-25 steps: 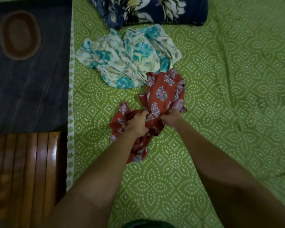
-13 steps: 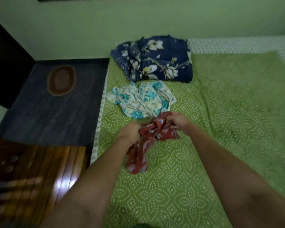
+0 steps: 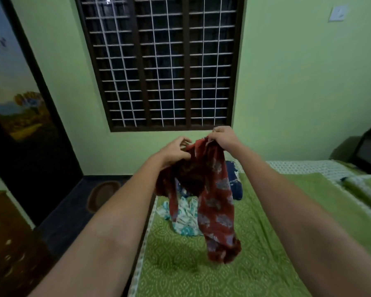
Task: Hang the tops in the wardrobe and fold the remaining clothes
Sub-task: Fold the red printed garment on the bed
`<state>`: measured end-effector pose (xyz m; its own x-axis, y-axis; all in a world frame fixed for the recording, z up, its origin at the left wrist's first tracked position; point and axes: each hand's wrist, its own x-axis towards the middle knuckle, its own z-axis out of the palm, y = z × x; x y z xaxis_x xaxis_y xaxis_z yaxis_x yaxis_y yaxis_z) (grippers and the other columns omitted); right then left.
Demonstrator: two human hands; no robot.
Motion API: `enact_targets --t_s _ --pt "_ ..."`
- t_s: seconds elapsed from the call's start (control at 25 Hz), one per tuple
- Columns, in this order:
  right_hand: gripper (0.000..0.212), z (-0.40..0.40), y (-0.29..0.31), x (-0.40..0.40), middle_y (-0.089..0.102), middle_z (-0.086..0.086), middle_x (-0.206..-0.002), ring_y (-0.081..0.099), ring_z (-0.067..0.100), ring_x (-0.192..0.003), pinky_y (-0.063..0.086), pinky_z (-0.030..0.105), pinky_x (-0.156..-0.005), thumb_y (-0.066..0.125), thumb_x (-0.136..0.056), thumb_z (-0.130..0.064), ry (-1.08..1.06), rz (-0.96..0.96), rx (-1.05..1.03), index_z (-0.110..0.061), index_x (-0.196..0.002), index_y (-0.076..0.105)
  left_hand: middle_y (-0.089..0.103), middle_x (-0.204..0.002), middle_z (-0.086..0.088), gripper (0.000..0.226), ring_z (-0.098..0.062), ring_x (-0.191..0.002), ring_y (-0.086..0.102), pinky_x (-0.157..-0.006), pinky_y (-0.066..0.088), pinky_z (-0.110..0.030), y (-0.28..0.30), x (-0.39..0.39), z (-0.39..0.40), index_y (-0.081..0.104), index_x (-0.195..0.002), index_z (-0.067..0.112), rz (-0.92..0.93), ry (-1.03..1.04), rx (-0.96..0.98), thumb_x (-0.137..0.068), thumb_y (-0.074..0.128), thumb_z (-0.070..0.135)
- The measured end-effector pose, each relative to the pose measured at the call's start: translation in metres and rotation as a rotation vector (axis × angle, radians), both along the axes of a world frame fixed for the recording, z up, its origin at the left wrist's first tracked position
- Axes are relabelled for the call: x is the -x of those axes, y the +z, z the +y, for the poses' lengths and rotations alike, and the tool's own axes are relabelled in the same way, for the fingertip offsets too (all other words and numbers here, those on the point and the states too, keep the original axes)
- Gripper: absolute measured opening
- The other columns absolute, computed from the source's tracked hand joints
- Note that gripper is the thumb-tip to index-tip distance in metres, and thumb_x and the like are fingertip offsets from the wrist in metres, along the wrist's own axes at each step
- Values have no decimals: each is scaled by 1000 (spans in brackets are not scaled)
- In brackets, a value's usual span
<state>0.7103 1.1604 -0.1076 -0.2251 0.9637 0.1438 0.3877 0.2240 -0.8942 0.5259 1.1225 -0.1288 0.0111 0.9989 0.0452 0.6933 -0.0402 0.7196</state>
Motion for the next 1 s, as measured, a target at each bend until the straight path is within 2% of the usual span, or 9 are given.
enact_targets --t_s 0.08,0.24,0.36,0.48,0.56,0.72,0.8,0.88,1.0 --pt "35 -16 13 13 37 2 -55 38 14 -52 32 26 -51 60 -82 -14 -16 -63 -69 -16 -55 39 61 -97 -10 21 -23 -89 57 -77 48 -29 7 -19 -16 59 -106 9 -179 -115 106 -86 53 4" --pt "29 -44 13 17 61 6 -69 61 20 -67 48 27 -65 64 -87 -34 84 17 54 -14 -67 58 63 -78 -7 29 -18 -71 58 -58 47 -19 19 -24 -23 69 -95 5 -235 7 -68 -94 41 2" --pt "39 -67 -4 16 73 7 -95 69 22 -91 54 28 -78 54 -92 -48 379 130 305 -12 -98 67 66 -86 -10 37 -19 -79 59 -74 47 -28 38 -22 -23 69 -81 13 -60 -35 -198 -87 38 -6" --pt "32 -74 -34 17 71 3 -100 69 14 -88 54 26 -78 55 -93 -41 372 222 317 -13 -107 62 65 -85 -5 37 -20 -81 58 -71 47 -30 53 -16 -26 62 -62 26 194 -16 -283 -78 40 1" --pt "36 -76 -65 5 69 2 -100 69 11 -83 53 20 -71 59 -91 -39 389 78 382 -10 -112 59 64 -84 -2 34 -21 -80 58 -72 48 -32 58 3 -30 61 -61 29 243 96 -342 -76 40 6" --pt "52 -63 -129 -27 61 1 -110 57 19 -97 46 25 -75 66 -84 -48 413 -657 372 -13 -121 58 66 -97 -6 30 -30 -94 61 -81 50 -37 45 65 -29 69 -84 23 292 440 -304 -82 42 12" --pt "37 -54 -119 -24 64 3 -102 59 21 -96 44 25 -79 62 -88 -43 357 -584 263 -12 -109 64 64 -109 -9 26 -32 -103 60 -86 48 -38 29 85 -27 64 -106 18 458 529 -184 -84 49 17" --pt "32 -49 -86 -5 66 2 -93 63 18 -88 47 21 -73 63 -89 -39 296 -355 231 -9 -99 67 59 -121 -6 38 -25 -110 54 -87 44 -33 11 76 -21 54 -119 16 431 232 -73 -81 58 12" --pt "51 -39 -48 33 65 12 -83 62 21 -74 48 28 -73 59 -90 -44 244 -212 121 6 -88 65 58 -118 -9 43 -19 -103 55 -77 46 -22 -30 23 -18 54 -124 7 78 -226 132 -83 56 -4"
